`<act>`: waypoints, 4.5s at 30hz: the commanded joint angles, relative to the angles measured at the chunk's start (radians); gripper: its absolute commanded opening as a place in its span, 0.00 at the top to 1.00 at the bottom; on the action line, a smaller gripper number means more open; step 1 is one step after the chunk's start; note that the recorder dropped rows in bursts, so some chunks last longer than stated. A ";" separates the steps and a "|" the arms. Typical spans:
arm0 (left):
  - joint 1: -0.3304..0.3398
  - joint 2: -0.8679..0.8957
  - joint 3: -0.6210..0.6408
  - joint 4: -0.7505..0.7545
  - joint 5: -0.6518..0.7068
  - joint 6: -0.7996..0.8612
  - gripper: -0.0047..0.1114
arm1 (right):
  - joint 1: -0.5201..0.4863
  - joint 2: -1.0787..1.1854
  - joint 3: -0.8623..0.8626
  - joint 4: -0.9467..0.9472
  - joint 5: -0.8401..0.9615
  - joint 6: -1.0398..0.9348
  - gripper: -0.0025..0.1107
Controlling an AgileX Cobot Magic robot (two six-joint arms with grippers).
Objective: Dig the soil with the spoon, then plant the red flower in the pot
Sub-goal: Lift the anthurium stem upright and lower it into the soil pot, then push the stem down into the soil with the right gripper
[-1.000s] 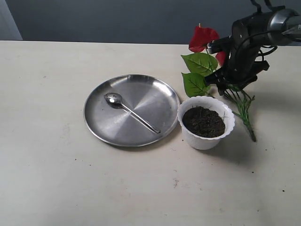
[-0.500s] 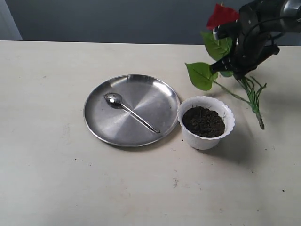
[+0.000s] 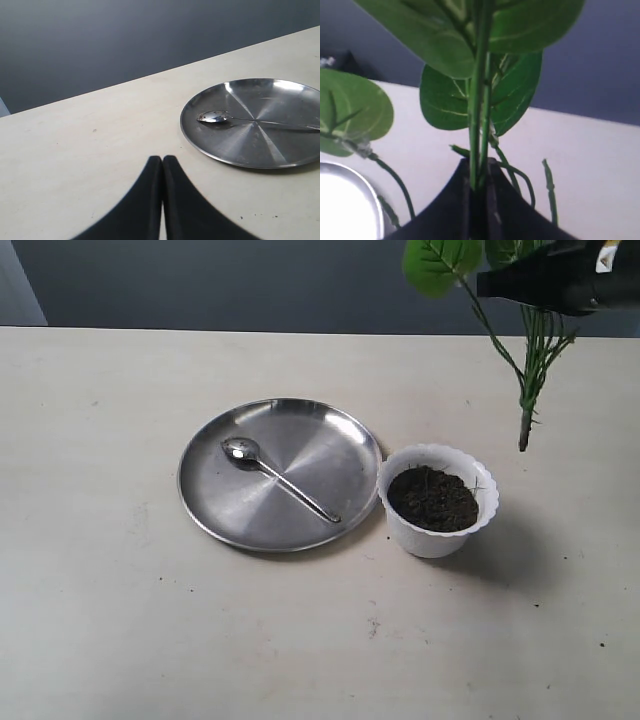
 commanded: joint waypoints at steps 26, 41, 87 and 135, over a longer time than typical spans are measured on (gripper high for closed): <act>-0.004 -0.001 -0.004 -0.002 -0.012 -0.001 0.96 | 0.157 -0.028 0.571 0.014 -1.024 -0.221 0.98; -0.004 -0.001 -0.004 -0.002 -0.012 -0.001 0.96 | 0.157 0.185 0.573 0.041 -0.994 -0.263 0.98; -0.004 -0.001 -0.004 -0.002 -0.012 -0.001 0.96 | 0.157 0.248 0.682 0.056 -1.058 -0.250 0.98; -0.004 -0.001 -0.004 -0.002 -0.012 -0.001 0.96 | 0.157 0.084 0.682 -0.059 -0.912 -0.034 0.62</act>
